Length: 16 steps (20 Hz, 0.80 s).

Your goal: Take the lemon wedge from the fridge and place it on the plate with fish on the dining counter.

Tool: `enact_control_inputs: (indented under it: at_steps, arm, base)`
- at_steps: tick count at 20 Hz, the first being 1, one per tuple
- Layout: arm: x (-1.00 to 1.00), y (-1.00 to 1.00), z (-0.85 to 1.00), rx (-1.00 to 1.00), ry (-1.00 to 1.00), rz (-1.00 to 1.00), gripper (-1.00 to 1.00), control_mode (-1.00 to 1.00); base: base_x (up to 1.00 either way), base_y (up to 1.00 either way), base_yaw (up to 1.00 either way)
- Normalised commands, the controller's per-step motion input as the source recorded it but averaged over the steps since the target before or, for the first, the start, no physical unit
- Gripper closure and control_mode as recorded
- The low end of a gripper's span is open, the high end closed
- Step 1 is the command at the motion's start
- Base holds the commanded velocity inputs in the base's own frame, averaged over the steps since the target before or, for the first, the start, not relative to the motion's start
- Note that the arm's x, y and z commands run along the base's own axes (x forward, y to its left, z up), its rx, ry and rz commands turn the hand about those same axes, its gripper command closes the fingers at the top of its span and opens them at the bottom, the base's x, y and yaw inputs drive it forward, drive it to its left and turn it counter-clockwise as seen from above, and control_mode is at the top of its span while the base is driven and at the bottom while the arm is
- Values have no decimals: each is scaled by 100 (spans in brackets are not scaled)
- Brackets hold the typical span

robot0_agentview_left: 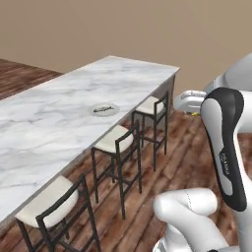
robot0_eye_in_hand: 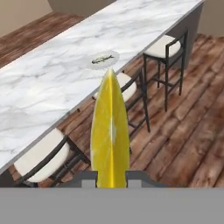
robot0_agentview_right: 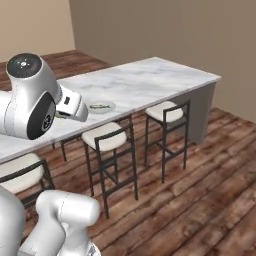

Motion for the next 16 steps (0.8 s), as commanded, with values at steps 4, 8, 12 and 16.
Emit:
enact_control_inputs:
  at_steps: [4,8,12,16]
  arm:
    - [0,0,0,0,0,0,100,100]
    - [0,0,0,0,0,0,100,100]
    - [0,0,0,0,0,0,100,100]
    - [0,0,0,0,0,0,100,100]
  base:
    - [100,-69,37]
    - [98,-72,38]
    - [69,-76,44]
    - [46,-76,46]
